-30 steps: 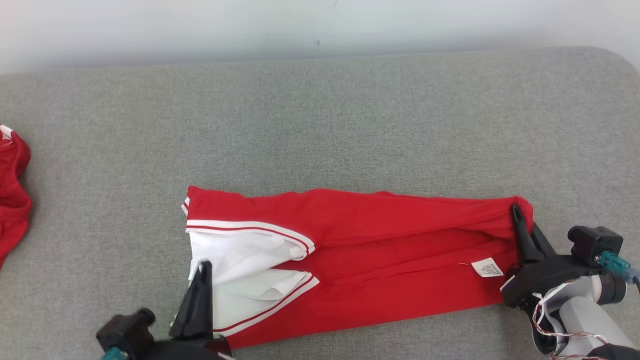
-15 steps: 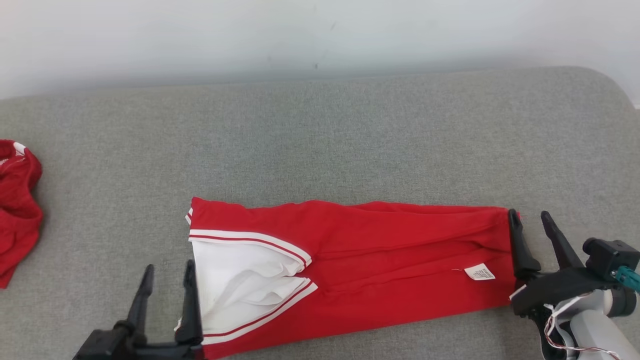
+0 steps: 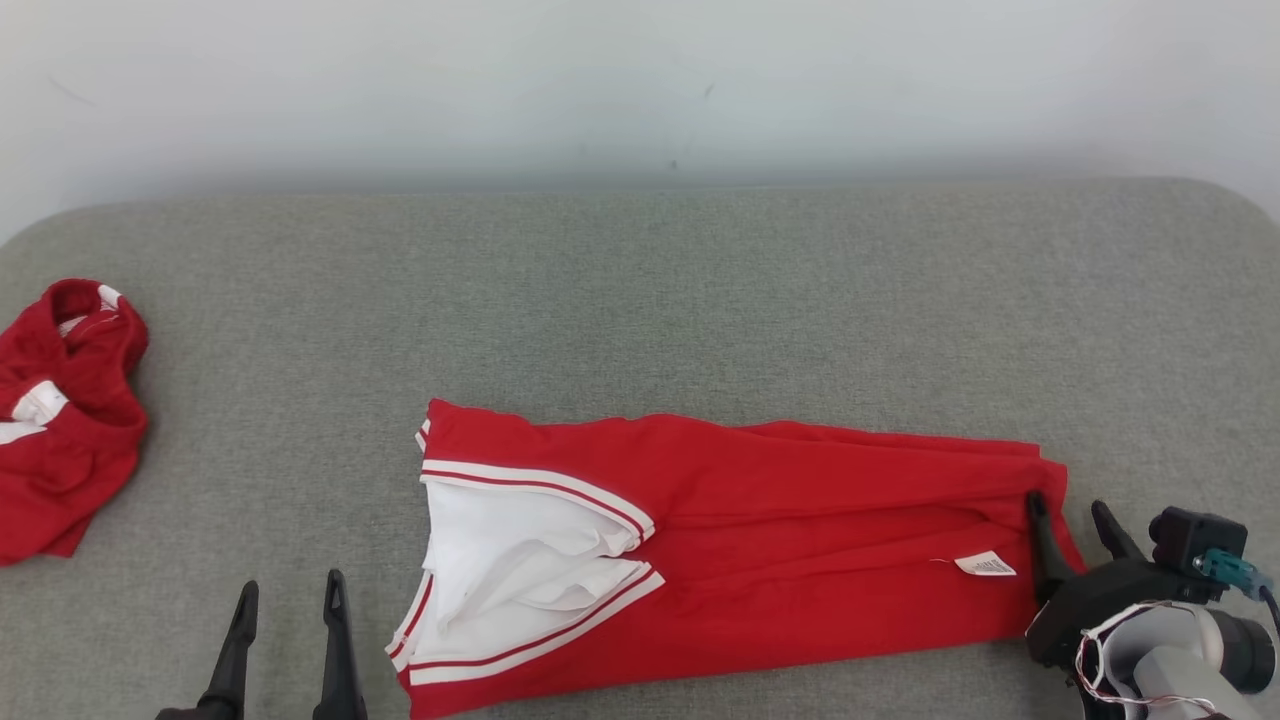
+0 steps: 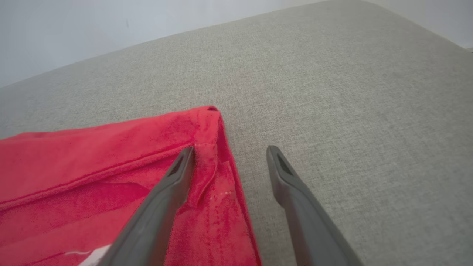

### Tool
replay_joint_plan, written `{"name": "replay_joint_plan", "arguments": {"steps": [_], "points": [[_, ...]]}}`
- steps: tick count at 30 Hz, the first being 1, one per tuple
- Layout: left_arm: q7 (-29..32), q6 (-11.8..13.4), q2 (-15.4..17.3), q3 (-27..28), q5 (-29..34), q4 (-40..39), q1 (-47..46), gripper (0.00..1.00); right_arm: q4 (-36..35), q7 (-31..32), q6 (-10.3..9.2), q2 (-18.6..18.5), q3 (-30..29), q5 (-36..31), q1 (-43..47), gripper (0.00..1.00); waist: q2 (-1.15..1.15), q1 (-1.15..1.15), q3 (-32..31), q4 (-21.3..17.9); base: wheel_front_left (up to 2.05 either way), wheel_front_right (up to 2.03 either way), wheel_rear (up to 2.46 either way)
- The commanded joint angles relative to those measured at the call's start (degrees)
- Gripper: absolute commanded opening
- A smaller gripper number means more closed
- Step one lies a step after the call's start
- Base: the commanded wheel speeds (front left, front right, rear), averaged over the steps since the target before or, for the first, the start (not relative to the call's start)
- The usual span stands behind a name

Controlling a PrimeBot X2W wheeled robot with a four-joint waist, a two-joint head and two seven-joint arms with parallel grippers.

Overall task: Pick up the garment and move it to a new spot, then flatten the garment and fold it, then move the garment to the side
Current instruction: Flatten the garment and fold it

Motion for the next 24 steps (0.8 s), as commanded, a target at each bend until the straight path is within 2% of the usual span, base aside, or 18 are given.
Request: {"name": "replay_joint_plan", "arguments": {"steps": [1,13,14,15,16,21,24], "points": [[-0.18,0.33,-0.06,0.06,-0.45,0.55,0.77,1.00,1.51,0.00,0.08,0.26,0.19,-0.48,-0.54,1.00,0.00,0.01,-0.64,0.72,0.00,0.00,0.00],[-0.18,1.25,-0.08,-1.36,-0.65,3.63,0.50,1.00,12.23,2.13,0.08,3.01,4.25,3.84,-3.85,1.00,0.00,0.01,-1.10,1.73,0.00,0.00,0.00],[-0.18,1.27,-0.09,-1.52,-0.46,3.83,0.31,1.00,12.68,2.40,0.08,3.07,4.60,4.10,-4.02,0.70,0.00,0.01,-1.11,1.78,0.00,0.00,0.00],[-0.18,1.28,-0.09,-1.53,-0.39,4.00,0.06,1.00,12.97,2.41,0.08,3.13,4.88,4.42,-4.04,0.24,0.00,0.01,-1.15,1.79,0.00,0.00,0.00],[-0.18,1.29,-0.09,-1.54,-0.56,4.13,-0.13,1.00,13.29,2.27,0.08,3.16,5.13,4.61,-4.21,0.00,0.00,0.01,-1.19,1.79,0.00,0.00,0.00],[-0.19,1.52,-0.10,-1.21,-0.28,4.21,0.25,1.00,13.60,0.93,0.06,2.13,5.69,5.65,-5.06,0.00,0.00,0.01,-1.66,1.02,0.00,0.00,0.00],[-0.19,1.32,-0.08,-1.10,-0.14,4.32,0.68,1.00,12.95,0.24,-0.05,-0.73,5.26,5.90,-4.53,0.00,0.00,0.01,-2.15,0.43,0.00,0.00,0.00]]}}
